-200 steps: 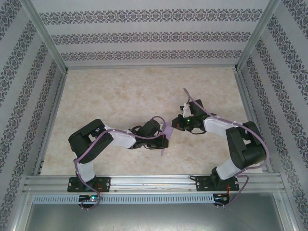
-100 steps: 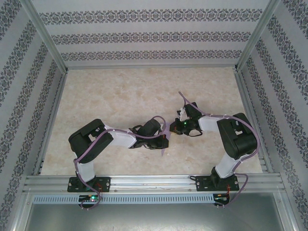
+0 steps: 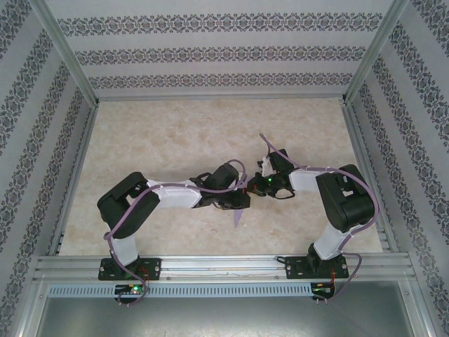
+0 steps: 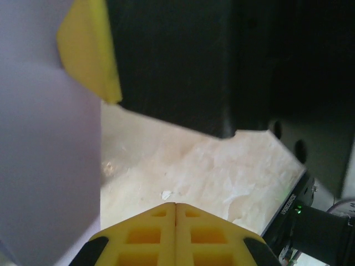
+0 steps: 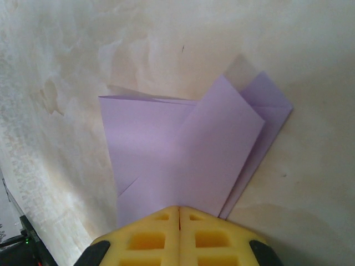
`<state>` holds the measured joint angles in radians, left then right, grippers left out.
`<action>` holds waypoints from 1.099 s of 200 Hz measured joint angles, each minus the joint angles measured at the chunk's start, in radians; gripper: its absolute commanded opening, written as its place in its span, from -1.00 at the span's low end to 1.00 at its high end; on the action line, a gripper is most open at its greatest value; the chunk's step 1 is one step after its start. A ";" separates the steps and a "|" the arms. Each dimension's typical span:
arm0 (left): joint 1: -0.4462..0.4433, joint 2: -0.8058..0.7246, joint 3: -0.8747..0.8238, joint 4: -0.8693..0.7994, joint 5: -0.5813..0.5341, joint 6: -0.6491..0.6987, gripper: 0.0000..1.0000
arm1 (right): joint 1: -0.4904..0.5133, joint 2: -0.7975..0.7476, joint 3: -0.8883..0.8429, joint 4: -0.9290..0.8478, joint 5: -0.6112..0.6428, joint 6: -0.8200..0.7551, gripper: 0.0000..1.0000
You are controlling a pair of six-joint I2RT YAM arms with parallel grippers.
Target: Fold a paper plane with a square sheet of paper (fold left side to right side)
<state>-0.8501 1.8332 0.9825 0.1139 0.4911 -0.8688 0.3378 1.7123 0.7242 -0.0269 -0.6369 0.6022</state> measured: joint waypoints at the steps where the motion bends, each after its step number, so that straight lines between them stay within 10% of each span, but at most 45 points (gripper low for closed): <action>1: 0.000 0.001 0.001 0.000 0.000 0.001 -0.91 | 0.000 0.000 0.000 0.000 0.000 0.000 -1.00; 132: 0.014 0.057 -0.060 0.076 0.003 0.016 -0.84 | 0.000 0.004 0.007 -0.008 0.000 -0.007 -1.00; 220: 0.035 -0.161 -0.119 0.034 -0.026 0.053 -0.51 | 0.000 -0.010 0.096 -0.092 0.036 -0.022 -0.41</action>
<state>-0.8154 1.6718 0.8639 0.1482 0.4648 -0.8154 0.3378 1.7027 0.8200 -0.1188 -0.6006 0.5800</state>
